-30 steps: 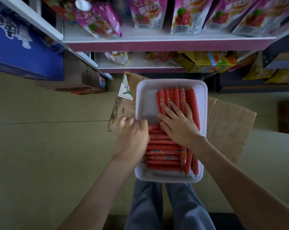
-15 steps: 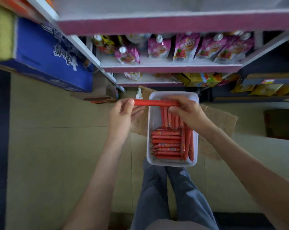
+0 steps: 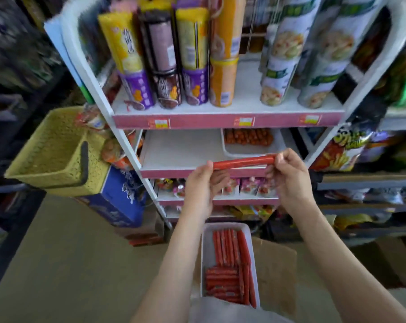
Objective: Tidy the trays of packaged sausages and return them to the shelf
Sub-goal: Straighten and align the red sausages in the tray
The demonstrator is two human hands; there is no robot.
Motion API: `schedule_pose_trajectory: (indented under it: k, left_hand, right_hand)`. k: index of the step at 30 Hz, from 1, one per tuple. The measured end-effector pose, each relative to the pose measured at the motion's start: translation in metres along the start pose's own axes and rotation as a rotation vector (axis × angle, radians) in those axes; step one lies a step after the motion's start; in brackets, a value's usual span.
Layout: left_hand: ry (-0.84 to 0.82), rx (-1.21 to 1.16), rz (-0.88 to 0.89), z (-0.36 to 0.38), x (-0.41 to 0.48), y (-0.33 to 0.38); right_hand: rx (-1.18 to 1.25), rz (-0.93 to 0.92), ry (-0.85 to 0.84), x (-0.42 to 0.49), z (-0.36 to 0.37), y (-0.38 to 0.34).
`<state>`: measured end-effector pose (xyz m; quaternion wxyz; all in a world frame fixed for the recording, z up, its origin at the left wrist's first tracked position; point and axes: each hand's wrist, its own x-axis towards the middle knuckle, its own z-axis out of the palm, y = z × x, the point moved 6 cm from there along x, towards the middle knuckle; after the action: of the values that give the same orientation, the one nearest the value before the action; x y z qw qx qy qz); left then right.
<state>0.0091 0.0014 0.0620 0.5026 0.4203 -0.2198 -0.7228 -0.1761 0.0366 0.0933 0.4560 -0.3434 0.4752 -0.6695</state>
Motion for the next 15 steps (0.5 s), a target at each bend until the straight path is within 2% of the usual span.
schedule_pose_trajectory:
  k: [2, 6, 8, 11, 13, 15]
  left_hand:
    - [-0.031, -0.071, 0.121, 0.019, -0.008, 0.02]
    - [-0.205, -0.012, 0.33, 0.057, -0.034, 0.038]
    - [-0.272, 0.099, 0.447, 0.069, -0.046, 0.046]
    - [-0.272, 0.51, 0.737, 0.081, -0.056, 0.059]
    - [-0.211, 0.897, 0.973, 0.09, -0.061, 0.06]
    - [-0.198, 1.117, 1.059, 0.096, -0.061, 0.052]
  right_hand:
    - [0.085, 0.027, -0.026, 0.0, 0.008, -0.007]
    - [0.22, 0.104, -0.091, -0.007, 0.025, -0.007]
    - [0.083, 0.105, -0.118, -0.007, 0.025, -0.008]
    - [-0.473, -0.059, -0.105, -0.008, 0.02, -0.038]
    - [-0.486, -0.238, -0.125, -0.016, 0.027, -0.071]
    - [-0.413, -0.37, -0.195, -0.029, 0.038, -0.096]
